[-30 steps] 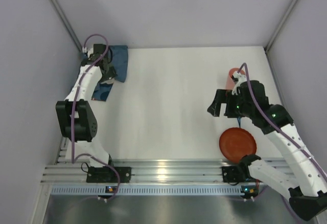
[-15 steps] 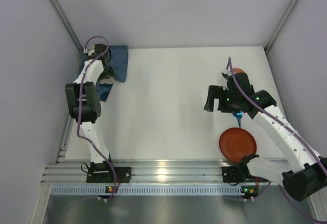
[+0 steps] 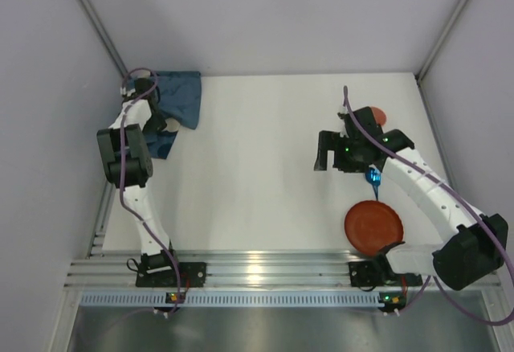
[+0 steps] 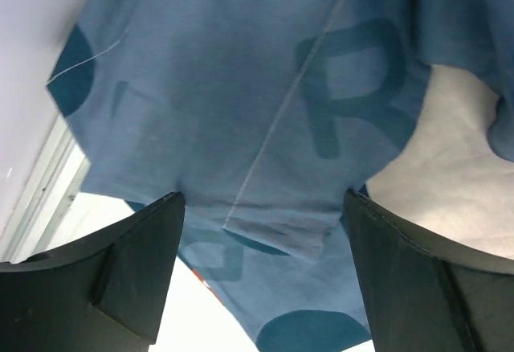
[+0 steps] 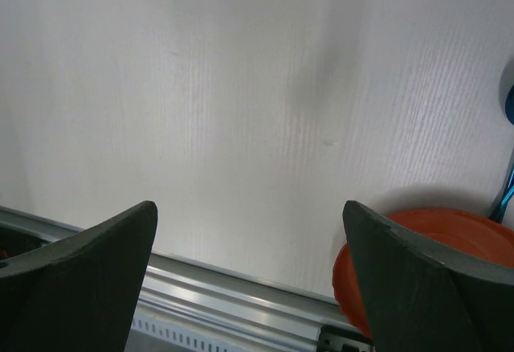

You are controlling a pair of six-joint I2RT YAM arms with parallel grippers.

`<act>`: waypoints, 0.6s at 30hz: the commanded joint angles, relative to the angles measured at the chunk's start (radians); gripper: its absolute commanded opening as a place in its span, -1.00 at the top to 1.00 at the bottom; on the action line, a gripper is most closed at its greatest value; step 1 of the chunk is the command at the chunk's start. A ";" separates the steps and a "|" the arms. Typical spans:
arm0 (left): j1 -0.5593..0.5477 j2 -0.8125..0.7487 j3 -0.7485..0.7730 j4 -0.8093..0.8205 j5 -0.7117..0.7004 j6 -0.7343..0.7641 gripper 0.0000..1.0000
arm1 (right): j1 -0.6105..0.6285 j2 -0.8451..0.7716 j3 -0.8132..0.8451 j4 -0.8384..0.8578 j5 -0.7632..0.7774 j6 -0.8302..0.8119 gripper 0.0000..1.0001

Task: Set the dinner table for one person

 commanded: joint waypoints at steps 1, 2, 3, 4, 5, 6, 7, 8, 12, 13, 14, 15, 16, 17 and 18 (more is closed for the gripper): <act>-0.008 0.020 0.015 0.029 0.028 0.027 -0.71 | 0.008 0.019 0.060 0.046 -0.012 0.008 -0.99; -0.009 0.019 0.017 0.032 0.041 0.027 -0.66 | 0.008 0.024 0.063 0.047 -0.014 0.010 -1.00; -0.009 0.016 0.017 0.032 0.049 0.024 -0.65 | 0.008 0.026 0.063 0.049 -0.014 0.013 -0.99; -0.008 0.011 0.021 0.034 0.057 0.022 -0.64 | 0.008 0.030 0.063 0.050 -0.014 0.013 -0.99; -0.008 -0.004 0.021 0.031 0.075 0.018 -0.61 | 0.008 0.030 0.063 0.052 -0.012 0.014 -1.00; -0.011 -0.012 0.015 0.029 0.080 0.013 -0.57 | 0.010 0.032 0.063 0.052 -0.014 0.016 -1.00; -0.012 -0.021 0.009 0.035 0.086 0.011 -0.56 | 0.008 0.032 0.062 0.053 -0.012 0.017 -0.99; -0.012 -0.039 0.002 0.048 0.091 0.010 -0.55 | 0.008 0.029 0.057 0.053 -0.009 0.024 -0.99; -0.021 -0.056 -0.025 0.049 0.089 0.019 -0.41 | 0.008 0.021 0.042 0.061 -0.008 0.031 -0.99; -0.031 -0.061 -0.034 0.049 0.080 0.022 -0.35 | 0.010 0.018 0.040 0.060 -0.005 0.030 -0.99; -0.035 -0.067 -0.040 0.049 0.072 0.031 -0.34 | 0.008 0.015 0.036 0.060 -0.005 0.033 -1.00; -0.040 -0.075 -0.051 0.058 0.069 0.037 -0.28 | 0.010 0.012 0.033 0.063 -0.005 0.033 -0.99; -0.044 -0.073 -0.052 0.060 0.071 0.042 -0.26 | 0.008 0.010 0.030 0.061 -0.003 0.034 -0.99; -0.046 -0.070 -0.052 0.060 0.069 0.050 -0.25 | 0.008 0.004 0.023 0.061 -0.003 0.036 -0.99; -0.049 -0.064 -0.049 0.059 0.065 0.051 -0.25 | 0.010 0.004 0.020 0.063 -0.003 0.037 -0.99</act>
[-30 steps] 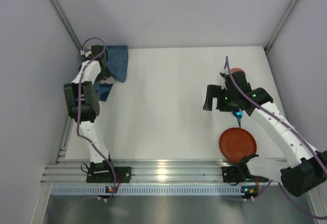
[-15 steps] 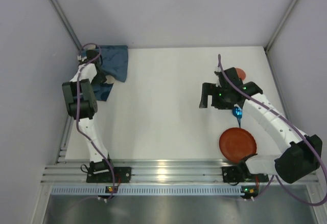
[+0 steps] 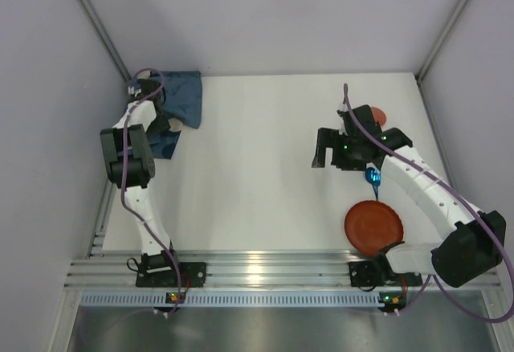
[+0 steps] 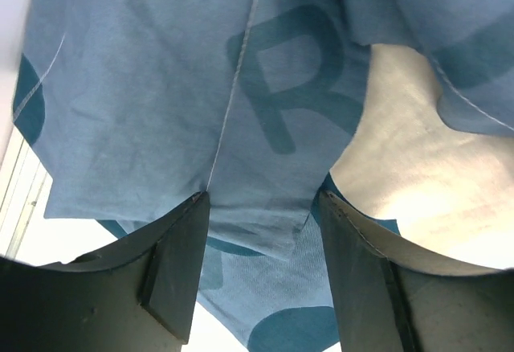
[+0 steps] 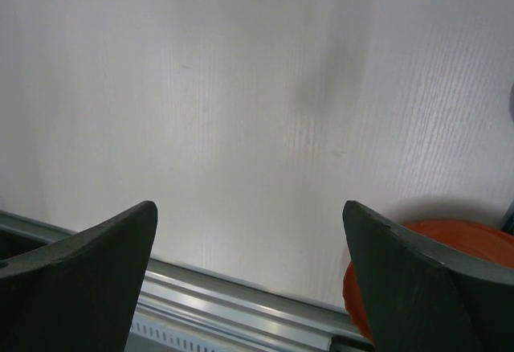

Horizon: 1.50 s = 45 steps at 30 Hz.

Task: Set the dinner table for one person

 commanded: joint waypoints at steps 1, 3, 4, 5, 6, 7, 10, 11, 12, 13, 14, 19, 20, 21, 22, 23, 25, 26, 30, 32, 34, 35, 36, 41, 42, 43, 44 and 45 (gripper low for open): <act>-0.015 -0.035 -0.011 0.017 -0.011 0.026 -0.25 | 0.010 -0.032 0.001 0.028 0.005 0.015 -1.00; -0.017 -0.022 -0.008 0.011 -0.028 0.023 -0.25 | 0.008 -0.036 -0.008 0.028 0.005 0.015 -1.00; -0.014 -0.003 -0.007 0.005 -0.031 0.020 -0.24 | 0.008 -0.039 -0.011 0.025 0.006 0.014 -1.00; -0.014 0.004 -0.008 0.002 -0.040 0.013 -0.20 | 0.008 -0.040 -0.014 0.027 0.006 0.011 -1.00; -0.012 0.011 -0.008 -0.001 -0.045 0.008 -0.18 | 0.008 -0.043 -0.013 0.025 0.006 0.008 -0.99; -0.009 0.024 -0.010 -0.004 -0.040 0.003 -0.13 | 0.008 -0.045 -0.016 0.024 0.008 0.006 -1.00; 0.003 0.035 -0.019 0.003 -0.031 -0.015 0.10 | 0.010 -0.040 -0.016 0.018 0.011 -0.003 -0.99; 0.008 0.040 -0.022 0.006 -0.023 -0.016 0.19 | 0.008 -0.039 -0.017 0.013 0.011 -0.005 -0.99; 0.009 0.041 -0.027 0.011 -0.022 -0.018 0.23 | 0.008 -0.037 -0.016 0.013 0.011 -0.006 -0.99; 0.015 0.046 -0.027 0.012 -0.020 -0.018 0.26 | 0.008 -0.034 -0.017 0.010 0.011 -0.008 -1.00; 0.018 0.049 -0.028 0.015 -0.016 -0.017 0.28 | 0.010 -0.026 -0.019 0.010 0.009 -0.015 -1.00; 0.037 0.055 -0.036 0.023 -0.008 -0.010 0.69 | 0.010 0.006 -0.005 0.005 0.002 -0.037 -1.00; 0.038 0.055 -0.039 0.023 -0.006 -0.010 0.77 | 0.008 0.010 0.000 0.005 0.000 -0.040 -0.99; 0.041 0.054 -0.047 0.029 -0.005 -0.010 0.84 | 0.010 0.017 0.003 0.004 -0.003 -0.041 -1.00; 0.044 0.048 -0.053 0.031 -0.003 -0.009 0.98 | 0.008 0.023 0.010 0.002 -0.004 -0.044 -1.00; 0.046 0.044 -0.057 0.034 -0.002 -0.007 1.00 | 0.008 0.032 0.014 0.002 -0.004 -0.049 -0.99; 0.054 0.034 -0.079 0.048 0.003 -0.006 1.00 | 0.008 0.040 0.024 0.001 -0.004 -0.057 -0.99; 0.057 0.031 -0.085 0.049 0.004 -0.006 1.00 | 0.008 0.043 0.026 -0.001 -0.004 -0.057 -1.00; 0.066 0.014 -0.111 0.052 0.009 -0.006 1.00 | 0.008 0.041 0.029 -0.004 -0.003 -0.064 -0.99; 0.066 -0.011 -0.116 0.054 0.017 -0.001 1.00 | 0.008 0.033 0.027 -0.005 -0.001 -0.066 -0.99; 0.064 -0.041 -0.119 0.058 0.024 -0.004 1.00 | 0.008 0.026 0.024 -0.005 0.000 -0.064 -0.99; 0.064 -0.072 -0.116 0.060 0.035 -0.007 1.00 | 0.008 0.018 0.023 -0.005 0.002 -0.064 -0.99; 0.066 -0.092 -0.113 0.061 0.041 -0.009 1.00 | 0.010 0.015 0.023 -0.005 0.000 -0.066 -0.99; 0.035 -0.186 -0.055 0.045 0.089 -0.027 1.00 | 0.008 -0.003 0.023 -0.001 0.003 -0.071 -0.99; 0.009 -0.205 -0.039 0.026 0.077 -0.012 1.00 | 0.008 -0.012 0.024 -0.001 0.003 -0.074 -0.99; -0.008 -0.215 -0.025 0.016 0.064 -0.003 1.00 | 0.008 -0.019 0.024 0.001 0.003 -0.072 -0.99; -0.026 -0.224 0.002 0.005 0.052 0.008 1.00 | 0.008 -0.025 0.024 0.001 0.003 -0.074 -0.99; -0.069 -0.244 0.013 -0.014 0.026 0.017 1.00 | 0.008 -0.032 0.024 0.001 0.003 -0.074 -1.00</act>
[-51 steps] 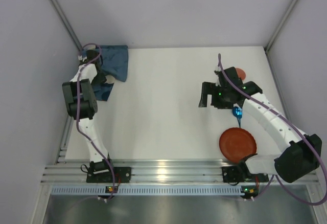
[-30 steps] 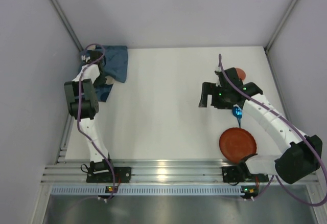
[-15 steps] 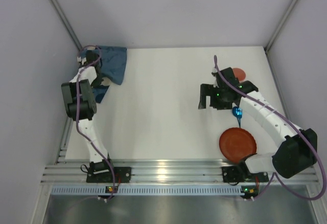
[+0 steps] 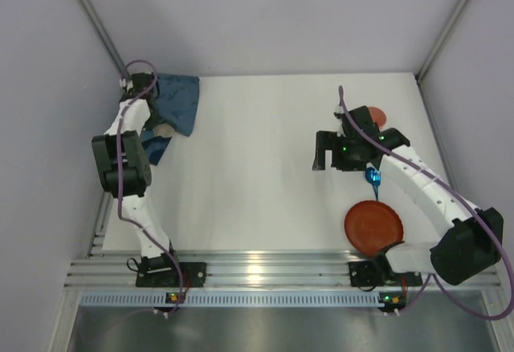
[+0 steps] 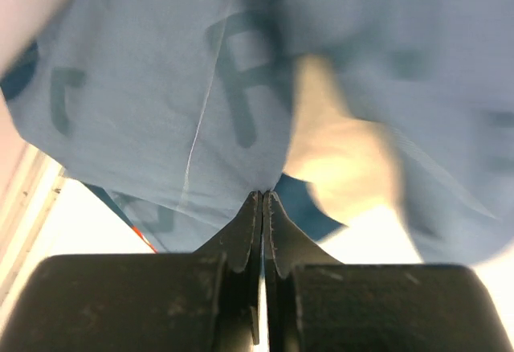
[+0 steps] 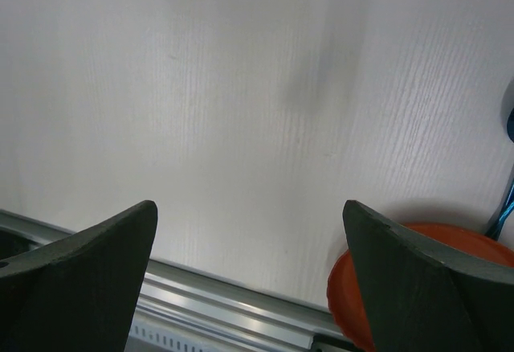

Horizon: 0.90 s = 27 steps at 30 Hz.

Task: Set the dinner table for one person

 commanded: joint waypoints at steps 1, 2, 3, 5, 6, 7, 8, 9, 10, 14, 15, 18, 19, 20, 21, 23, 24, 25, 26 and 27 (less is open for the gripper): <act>-0.111 -0.133 0.090 -0.043 -0.035 0.051 1.00 | 0.008 -0.071 0.039 -0.004 0.004 -0.015 -0.99; -0.136 -0.142 0.096 -0.048 -0.049 0.060 1.00 | 0.010 -0.081 0.037 -0.007 0.004 -0.015 -1.00; -0.177 -0.157 0.096 -0.051 -0.067 0.067 1.00 | 0.008 -0.092 0.034 -0.006 0.004 -0.015 -0.99; -0.240 -0.196 0.090 -0.063 -0.068 0.073 1.00 | 0.008 -0.129 0.023 -0.006 0.001 -0.013 -0.99; -0.290 -0.207 0.084 -0.069 -0.066 0.068 1.00 | 0.008 -0.140 0.017 -0.007 0.002 -0.013 -0.99; -0.315 -0.216 0.078 -0.077 -0.033 0.055 1.00 | 0.010 -0.167 0.005 -0.007 -0.001 -0.011 -1.00; -0.340 -0.234 0.065 -0.080 -0.017 0.047 1.00 | 0.008 -0.181 -0.003 -0.010 -0.004 -0.010 -1.00; -0.396 -0.242 0.056 -0.085 -0.009 0.032 1.00 | 0.008 -0.195 -0.010 -0.013 -0.004 -0.008 -1.00; -0.427 -0.253 0.047 -0.085 0.006 0.012 1.00 | 0.008 -0.225 -0.029 -0.016 -0.004 -0.002 -0.99; -0.625 -0.263 0.007 -0.092 0.008 -0.045 1.00 | 0.008 -0.302 -0.073 -0.041 -0.007 0.008 -0.99; -0.709 -0.257 0.004 -0.092 0.008 -0.062 1.00 | 0.008 -0.316 -0.082 -0.049 -0.009 0.008 -1.00; -0.844 -0.208 0.004 -0.091 0.058 -0.160 1.00 | 0.008 -0.368 -0.124 -0.070 -0.004 0.010 -1.00; -0.873 -0.193 0.005 -0.091 0.061 -0.210 1.00 | 0.010 -0.387 -0.130 -0.075 -0.006 0.008 -0.99; -0.899 -0.182 0.004 -0.091 0.061 -0.246 1.00 | 0.008 -0.394 -0.135 -0.084 -0.004 0.005 -1.00; -0.942 -0.162 0.001 -0.074 0.115 -0.280 1.00 | 0.010 -0.400 -0.141 -0.089 0.001 0.004 -1.00; -0.984 -0.145 -0.002 -0.040 0.152 -0.353 1.00 | 0.008 -0.414 -0.144 -0.099 0.004 -0.002 -0.99; -1.024 -0.136 0.002 -0.020 0.169 -0.373 1.00 | 0.008 -0.417 -0.145 -0.101 0.005 -0.004 -0.99; -1.039 -0.125 0.007 -0.013 0.178 -0.412 1.00 | 0.010 -0.420 -0.145 -0.102 0.007 -0.007 -0.99; -1.059 -0.119 0.019 -0.008 0.181 -0.430 1.00 | 0.008 -0.422 -0.145 -0.104 0.010 -0.008 -0.99; -1.065 -0.115 0.024 0.006 0.187 -0.449 1.00 | 0.008 -0.422 -0.144 -0.104 0.010 -0.011 -0.99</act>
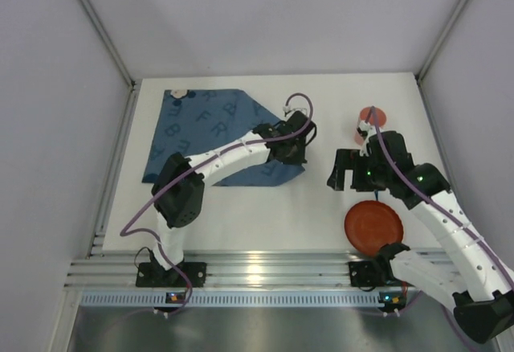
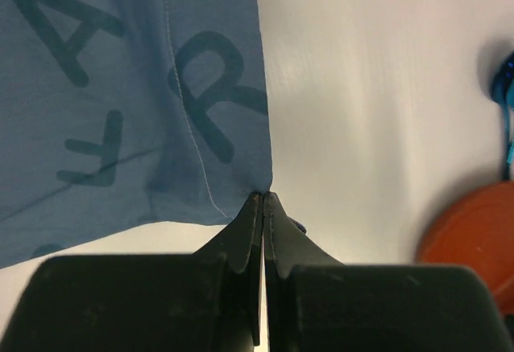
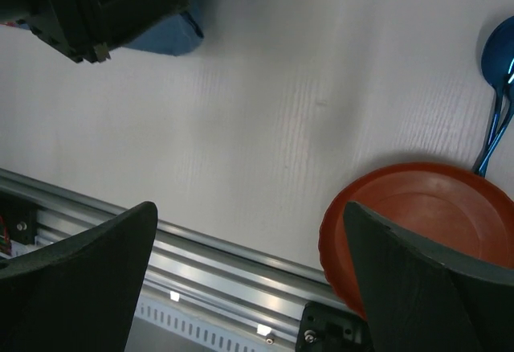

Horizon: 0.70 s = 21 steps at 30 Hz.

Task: Set the dinner table for one person

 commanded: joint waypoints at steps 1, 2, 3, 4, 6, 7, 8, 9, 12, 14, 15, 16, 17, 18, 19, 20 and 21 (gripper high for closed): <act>-0.017 0.009 0.018 0.070 0.078 -0.147 1.00 | 0.010 -0.014 0.003 -0.014 0.013 -0.015 -1.00; -0.017 0.009 0.023 0.064 0.078 -0.154 0.74 | 0.010 -0.011 0.005 -0.014 0.016 -0.015 -1.00; -0.017 0.007 0.027 0.051 0.069 -0.159 0.32 | 0.008 -0.008 0.009 -0.014 0.021 -0.018 -0.99; -0.017 -0.010 0.030 0.027 0.043 -0.162 -0.08 | 0.008 0.001 0.012 -0.014 0.024 -0.018 -0.99; -0.014 -0.039 0.027 0.007 -0.002 -0.159 -0.97 | 0.010 0.018 0.023 -0.014 0.033 -0.019 -1.00; -0.011 -0.072 0.018 -0.011 -0.035 -0.161 -0.97 | 0.008 0.024 0.026 -0.014 0.036 -0.018 -0.99; 0.006 -0.095 0.009 -0.013 -0.042 -0.159 -0.97 | 0.008 0.032 0.029 -0.013 0.036 -0.016 -0.99; 0.018 -0.118 -0.002 -0.019 -0.045 -0.161 -0.97 | 0.008 0.047 0.031 -0.011 0.035 -0.010 -1.00; 0.097 -0.230 -0.086 -0.024 -0.062 -0.173 -0.97 | 0.007 0.093 0.011 0.015 0.013 0.005 -0.99; 0.187 -0.296 -0.185 -0.024 -0.060 -0.170 -0.97 | 0.005 0.133 -0.003 0.036 0.009 0.018 -0.99; 0.222 -0.360 -0.224 -0.027 -0.057 -0.159 -0.97 | 0.002 0.176 -0.020 0.047 -0.011 0.031 -1.00; 0.261 -0.391 -0.303 -0.033 -0.053 -0.153 -0.96 | 0.001 0.199 -0.026 0.074 -0.023 0.038 -1.00; 0.337 -0.424 -0.343 -0.039 -0.051 -0.145 -0.96 | -0.005 0.223 -0.034 0.091 -0.039 0.044 -1.00; 0.374 -0.489 -0.383 -0.042 -0.051 -0.121 -0.96 | -0.009 0.269 -0.046 0.110 -0.072 0.059 -1.00; 0.411 -0.517 -0.463 -0.047 -0.053 -0.110 -0.96 | -0.013 0.297 -0.049 0.148 -0.086 0.068 -0.99; 0.489 -0.549 -0.498 -0.050 -0.051 -0.098 -0.96 | -0.015 0.321 -0.054 0.165 -0.100 0.084 -0.99; 0.524 -0.576 -0.532 -0.056 -0.048 -0.072 -0.96 | -0.019 0.375 -0.055 0.191 -0.125 0.093 -0.99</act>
